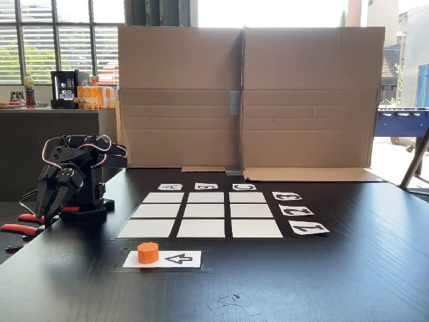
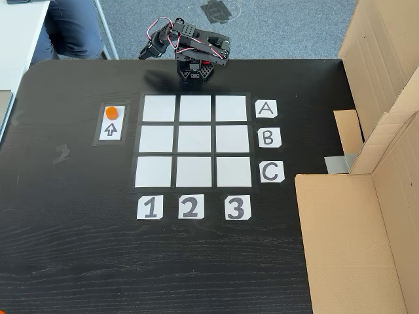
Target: Pick up the round, orange token and place it in the grid on square A1.
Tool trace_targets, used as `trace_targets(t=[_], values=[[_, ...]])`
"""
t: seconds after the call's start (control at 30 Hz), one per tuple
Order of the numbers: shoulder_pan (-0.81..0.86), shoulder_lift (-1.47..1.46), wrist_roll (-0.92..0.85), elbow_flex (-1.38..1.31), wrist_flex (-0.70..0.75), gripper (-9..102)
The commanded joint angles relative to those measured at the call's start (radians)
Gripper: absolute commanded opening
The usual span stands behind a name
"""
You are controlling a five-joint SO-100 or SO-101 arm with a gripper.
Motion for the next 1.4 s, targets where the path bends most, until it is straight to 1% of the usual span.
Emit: trace_targets(t=[0.0,0.37,0.5,0.7,0.87,1.07,1.23,1.37], values=[[-0.011,-0.071,-0.002,-0.003,0.012,14],[-0.009,-0.086,-0.003,-0.018,0.012,15],[-0.009,-0.135,-0.003,-0.072,0.012,16],[-0.008,-0.245,-0.005,-0.229,0.028,19],[-0.015,-0.465,-0.006,-0.422,0.035,20],[-0.037,-0.778,-0.011,-0.652,0.110,20],[-0.067,-0.951,-0.011,-0.805,0.170,21],[-0.101,-1.086,-0.011,-0.953,0.247,22]])
